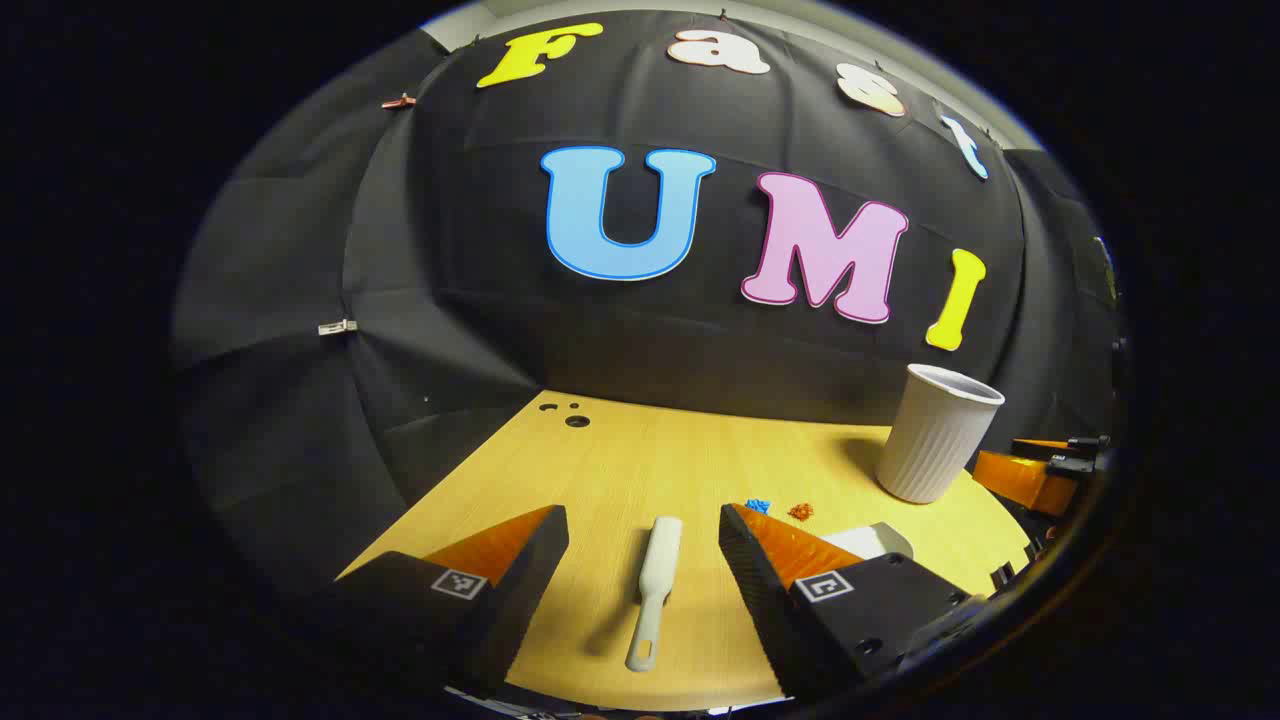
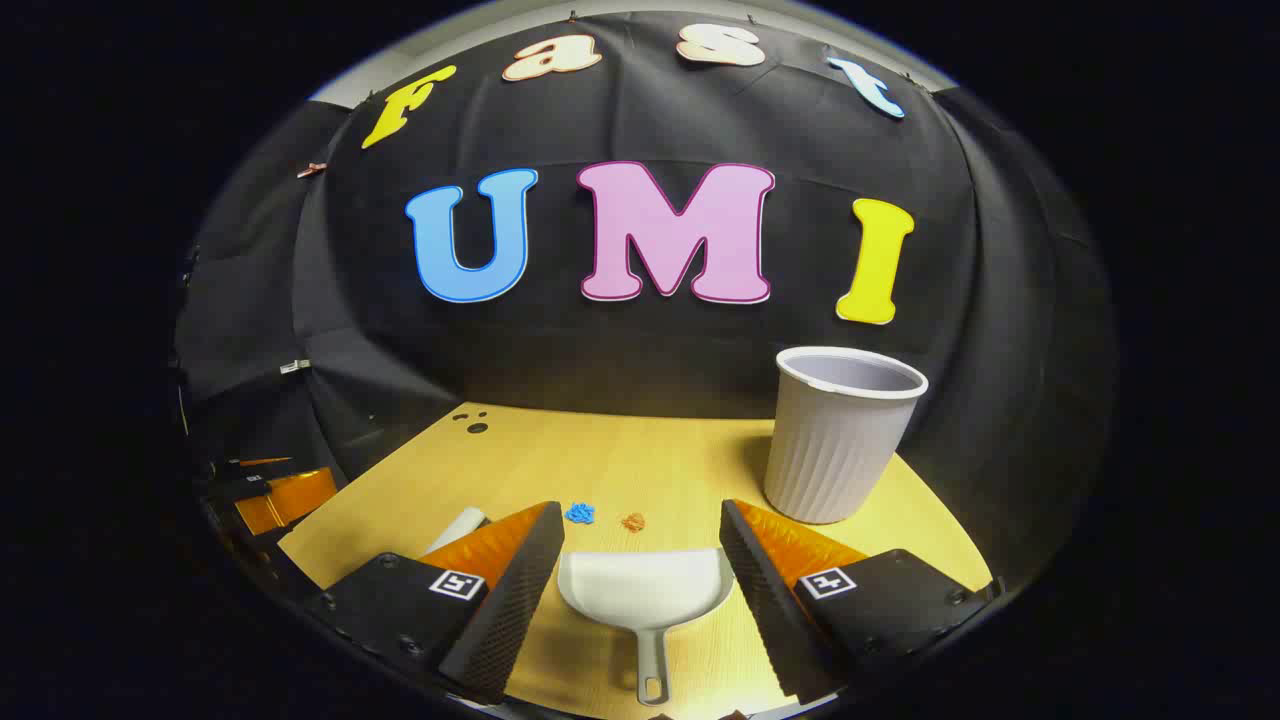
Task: Pick up the small broom and dustpan from the desktop, sweep the trash into the dustpan with the broom, and then empty the trash into the garbage bin.
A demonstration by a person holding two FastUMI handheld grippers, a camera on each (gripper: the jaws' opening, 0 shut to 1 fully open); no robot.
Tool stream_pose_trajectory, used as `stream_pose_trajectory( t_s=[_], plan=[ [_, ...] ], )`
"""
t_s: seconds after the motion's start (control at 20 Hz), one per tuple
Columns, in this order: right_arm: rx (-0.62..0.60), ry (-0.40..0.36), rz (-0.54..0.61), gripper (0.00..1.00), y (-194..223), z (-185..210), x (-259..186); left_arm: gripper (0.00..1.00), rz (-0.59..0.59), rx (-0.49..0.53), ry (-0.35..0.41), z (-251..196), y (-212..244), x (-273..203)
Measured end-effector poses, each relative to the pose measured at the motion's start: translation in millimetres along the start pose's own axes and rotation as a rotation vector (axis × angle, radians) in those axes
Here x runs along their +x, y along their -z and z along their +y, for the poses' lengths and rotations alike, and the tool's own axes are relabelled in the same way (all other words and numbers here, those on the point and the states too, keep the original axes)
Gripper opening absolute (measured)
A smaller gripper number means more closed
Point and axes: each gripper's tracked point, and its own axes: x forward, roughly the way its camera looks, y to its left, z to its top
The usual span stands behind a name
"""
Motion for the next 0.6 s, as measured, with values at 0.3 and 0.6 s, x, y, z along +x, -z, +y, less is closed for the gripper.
stream_pose_trajectory(
  t_s=[0.3,0.6],
  plan=[
    [-0.006,-0.016,0.016,0.98,6.2,4.5,0.7,0.96,-0.012,0.031,0.009,-3.0,-2.0,6.1],
    [0.002,-0.019,0.054,0.98,15.9,3.7,1.8,0.96,0.024,0.024,0.047,-12.0,7.9,9.1]
  ],
)
